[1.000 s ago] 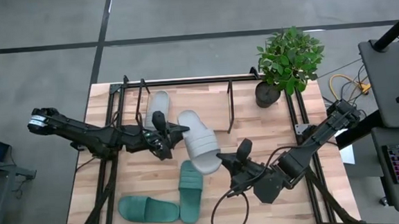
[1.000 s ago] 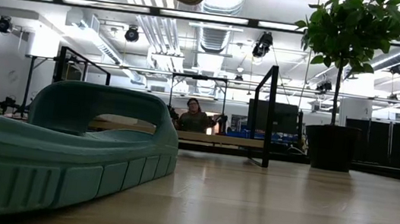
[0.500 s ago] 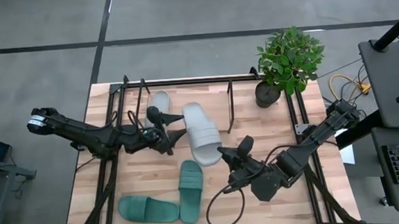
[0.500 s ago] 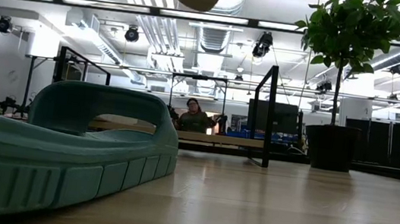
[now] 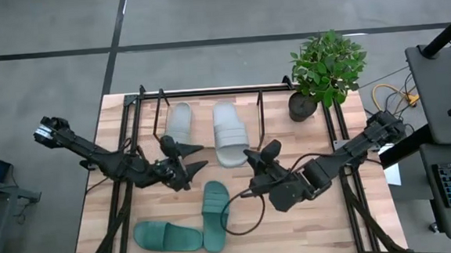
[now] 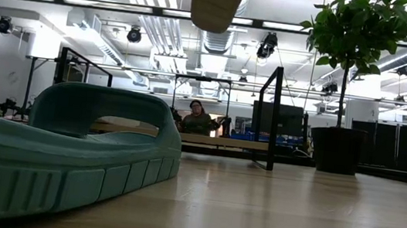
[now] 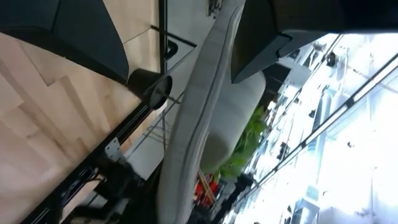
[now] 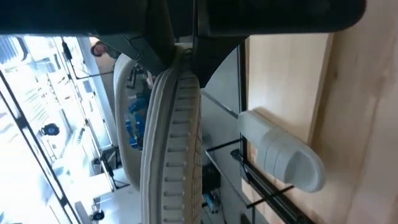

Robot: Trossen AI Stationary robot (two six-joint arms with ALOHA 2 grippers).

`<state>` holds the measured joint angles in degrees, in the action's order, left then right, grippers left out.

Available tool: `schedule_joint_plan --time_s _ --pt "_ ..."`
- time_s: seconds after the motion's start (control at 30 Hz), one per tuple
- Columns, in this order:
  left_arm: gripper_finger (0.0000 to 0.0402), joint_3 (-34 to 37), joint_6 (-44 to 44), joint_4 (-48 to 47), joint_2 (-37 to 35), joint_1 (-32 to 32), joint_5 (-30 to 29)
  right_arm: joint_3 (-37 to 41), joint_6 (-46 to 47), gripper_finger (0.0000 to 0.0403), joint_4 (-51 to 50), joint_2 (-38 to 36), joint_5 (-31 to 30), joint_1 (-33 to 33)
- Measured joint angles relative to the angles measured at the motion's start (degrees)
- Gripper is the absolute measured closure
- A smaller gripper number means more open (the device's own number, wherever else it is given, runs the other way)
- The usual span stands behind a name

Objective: Pick and place slides into the shelf
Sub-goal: Put the left grey slide on the shelf

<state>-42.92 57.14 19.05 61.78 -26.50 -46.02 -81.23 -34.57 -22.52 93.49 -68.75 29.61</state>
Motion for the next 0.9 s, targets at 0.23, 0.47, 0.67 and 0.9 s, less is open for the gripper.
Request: schedule_joint_plan --time_s 0.23,0.47,0.67,0.9 --pt "0.0135 -1.87 0.86 0.16 3.99 -0.58 -0.84 0.66 -1.0 0.0384 0.08 0.09 3.54 -1.98" --pt "0.0134 -7.23 7.99 3.46 11.29 -0.57 -8.57 1.77 -1.46 0.0384 0.27 0.1 3.37 -3.19" --pt "0.0134 -10.9 9.87 3.13 15.71 -0.62 -10.64 1.77 -1.47 0.0384 0.26 0.09 3.39 -4.16" --pt "0.0134 -14.9 12.64 2.86 20.74 -0.59 -14.8 1.82 -1.46 0.0384 0.25 0.09 3.34 -5.53"
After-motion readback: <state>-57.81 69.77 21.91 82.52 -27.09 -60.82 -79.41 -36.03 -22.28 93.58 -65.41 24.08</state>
